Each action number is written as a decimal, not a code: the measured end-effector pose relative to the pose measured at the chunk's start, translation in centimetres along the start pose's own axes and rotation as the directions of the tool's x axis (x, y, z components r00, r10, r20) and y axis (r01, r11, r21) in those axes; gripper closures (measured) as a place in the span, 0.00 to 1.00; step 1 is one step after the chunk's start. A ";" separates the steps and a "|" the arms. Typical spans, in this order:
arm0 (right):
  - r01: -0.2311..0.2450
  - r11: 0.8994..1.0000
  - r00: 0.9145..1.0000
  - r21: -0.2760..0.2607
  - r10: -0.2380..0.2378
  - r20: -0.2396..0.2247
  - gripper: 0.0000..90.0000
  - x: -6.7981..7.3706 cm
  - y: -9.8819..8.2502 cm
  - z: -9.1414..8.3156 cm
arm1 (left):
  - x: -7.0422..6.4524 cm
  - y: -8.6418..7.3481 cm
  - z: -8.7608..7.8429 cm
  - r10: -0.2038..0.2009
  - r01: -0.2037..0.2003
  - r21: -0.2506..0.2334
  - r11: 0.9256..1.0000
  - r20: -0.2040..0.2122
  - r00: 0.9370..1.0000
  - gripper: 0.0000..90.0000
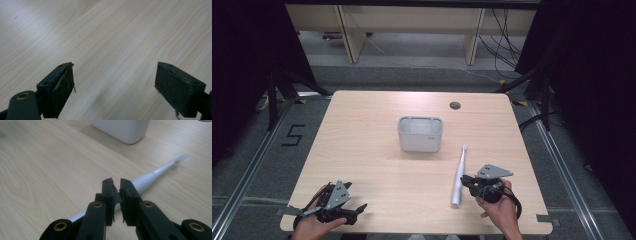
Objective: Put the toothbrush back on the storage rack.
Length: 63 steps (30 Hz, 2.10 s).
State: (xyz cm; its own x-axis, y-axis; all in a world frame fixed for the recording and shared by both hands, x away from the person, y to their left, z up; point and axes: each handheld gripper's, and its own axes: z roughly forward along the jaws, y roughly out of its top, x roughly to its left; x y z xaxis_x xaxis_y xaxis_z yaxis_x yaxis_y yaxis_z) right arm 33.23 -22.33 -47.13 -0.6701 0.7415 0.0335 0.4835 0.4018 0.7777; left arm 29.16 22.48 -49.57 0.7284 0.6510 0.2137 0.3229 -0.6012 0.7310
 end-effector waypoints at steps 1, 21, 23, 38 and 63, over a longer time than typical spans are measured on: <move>0.013 1.000 1.000 -0.009 -0.013 -0.005 0.93 0.0 0.1 0.3 | 0.0 0.0 0.0 0.003 -0.003 -0.005 1.000 0.002 1.000 0.17; 0.105 0.989 0.990 0.099 -0.095 -0.100 1.00 1.5 0.0 2.9 | 0.0 0.0 -0.1 -0.003 0.003 -0.006 1.000 0.000 1.000 0.17; 0.109 0.989 0.990 0.104 -0.097 -0.107 1.00 1.5 0.0 2.9 | 0.0 0.0 -0.1 0.002 -0.002 -0.008 1.000 -0.008 1.000 0.17; 0.053 0.989 0.996 0.139 -0.042 -0.079 1.00 0.7 -1.4 1.6 | -0.1 0.0 -0.1 -0.005 0.005 -0.014 1.000 0.000 1.000 0.17; -0.042 0.986 0.999 0.161 0.042 0.005 1.00 -3.4 -4.1 -1.5 | 0.0 0.0 -0.1 0.001 -0.001 0.000 1.000 0.006 1.000 0.17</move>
State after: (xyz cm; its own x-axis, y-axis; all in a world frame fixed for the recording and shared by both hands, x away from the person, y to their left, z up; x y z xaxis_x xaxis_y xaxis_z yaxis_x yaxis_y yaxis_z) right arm 32.70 -27.34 -49.51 -0.6467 0.7602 0.0629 0.5957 0.4518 0.6641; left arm 29.03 22.54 -49.50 0.7324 0.6476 0.2101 0.3224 -0.6017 0.7308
